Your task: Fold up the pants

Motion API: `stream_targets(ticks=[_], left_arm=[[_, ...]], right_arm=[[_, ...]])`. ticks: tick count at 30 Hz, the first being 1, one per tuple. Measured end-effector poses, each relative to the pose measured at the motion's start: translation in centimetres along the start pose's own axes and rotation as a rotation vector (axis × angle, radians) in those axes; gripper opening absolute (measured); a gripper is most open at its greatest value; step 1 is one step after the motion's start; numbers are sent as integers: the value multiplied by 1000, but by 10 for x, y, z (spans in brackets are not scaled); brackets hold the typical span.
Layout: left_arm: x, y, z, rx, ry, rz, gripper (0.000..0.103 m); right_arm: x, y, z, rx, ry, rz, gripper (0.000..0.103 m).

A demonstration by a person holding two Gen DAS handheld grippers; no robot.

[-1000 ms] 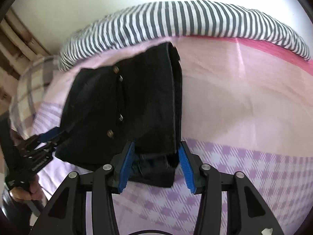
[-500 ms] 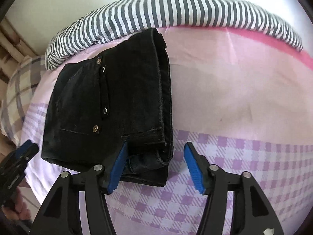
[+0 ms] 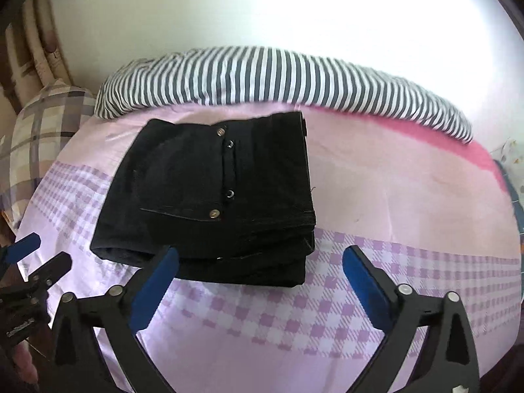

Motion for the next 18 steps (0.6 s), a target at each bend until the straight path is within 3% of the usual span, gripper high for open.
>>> stream_targets(ticks=[18], left_arm=[[7,-7,-5,-17,-22,56,82]], right_arm=[[16,23,-29,32,-38,-21,102]])
Point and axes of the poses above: each gripper's, at about its wrist camera, not at the fingertips, and z roughly the way its jaws point, y to its left, x to its underside, the point moved 3 cm from there along z, roughly the way its jaws point, and after that the axes turned 12 degrees about -y, right-handed, at the moved point
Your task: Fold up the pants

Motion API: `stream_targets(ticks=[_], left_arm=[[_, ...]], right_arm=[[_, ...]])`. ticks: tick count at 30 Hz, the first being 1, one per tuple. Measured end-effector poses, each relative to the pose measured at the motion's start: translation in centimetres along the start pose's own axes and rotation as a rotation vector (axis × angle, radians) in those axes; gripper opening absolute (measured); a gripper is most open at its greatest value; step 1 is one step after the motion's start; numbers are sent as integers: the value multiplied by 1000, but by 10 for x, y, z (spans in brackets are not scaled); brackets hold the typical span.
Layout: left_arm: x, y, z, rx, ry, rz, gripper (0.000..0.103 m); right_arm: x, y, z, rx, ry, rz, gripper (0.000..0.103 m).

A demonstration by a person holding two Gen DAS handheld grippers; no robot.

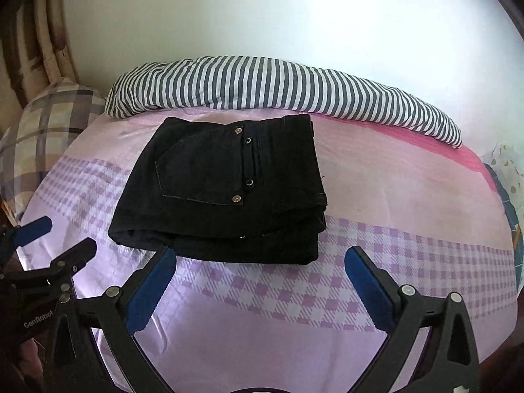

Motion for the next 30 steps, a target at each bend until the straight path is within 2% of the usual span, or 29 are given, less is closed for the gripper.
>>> stream_targets(ticks=[30], left_arm=[[5,-8,0,10,1,15,82]], right_arm=[[13,1,-4,2,15,-18,102]])
Point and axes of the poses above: each gripper's, at about its wrist camera, not at the fingertips, and z roughly the way its jaws point, y to its left, x to its underside, the point moved 3 cm from there along z, roughly the way its jaws point, and after that the axes turned 12 degrees about -y, right-handed, at the moved point
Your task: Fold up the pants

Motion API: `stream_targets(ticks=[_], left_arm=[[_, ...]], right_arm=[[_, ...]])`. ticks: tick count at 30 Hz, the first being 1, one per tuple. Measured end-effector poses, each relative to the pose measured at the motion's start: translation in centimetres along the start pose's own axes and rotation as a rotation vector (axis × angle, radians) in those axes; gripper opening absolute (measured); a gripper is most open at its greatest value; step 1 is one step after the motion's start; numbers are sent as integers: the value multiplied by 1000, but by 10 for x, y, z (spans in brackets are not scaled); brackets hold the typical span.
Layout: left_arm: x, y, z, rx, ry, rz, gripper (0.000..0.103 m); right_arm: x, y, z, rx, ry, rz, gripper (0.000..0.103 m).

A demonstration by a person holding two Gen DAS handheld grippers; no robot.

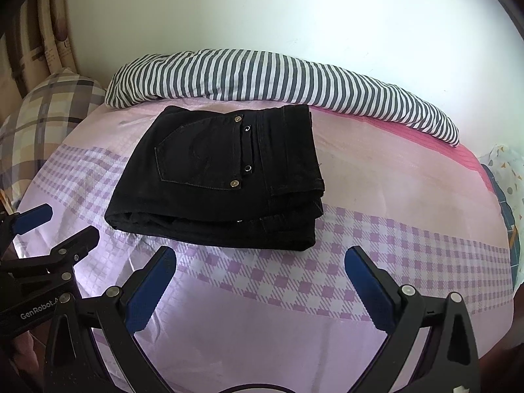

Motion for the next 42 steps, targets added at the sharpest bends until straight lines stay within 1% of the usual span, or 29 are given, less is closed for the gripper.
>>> stream_targets(ticks=[4,11,34,42], left_arm=[[0,-1,0,-24,-11,23,82],[-2,-4,-4,-43,-34,47,82],[-2,-8,-5,-38,-38,51,82],[-1,-7,-3,-19,-32,44,82]], right_arm=[[1,-1,0,-2,3,2,102],[3,-2,2,-7,11,-4,102],[9,-1,6,-13,30,-3,102],[9,0,5,-12,27,0,102]])
Point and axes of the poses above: each gripper's, at about its wrist camera, not at the fingertips, and z roughly the way its jaws point, y to its left, x to its underside, the point moved 3 cm from there along z, roughly the way its jaws point, and after that the axes turned 12 degrees about -y, right-handed, at the moved point
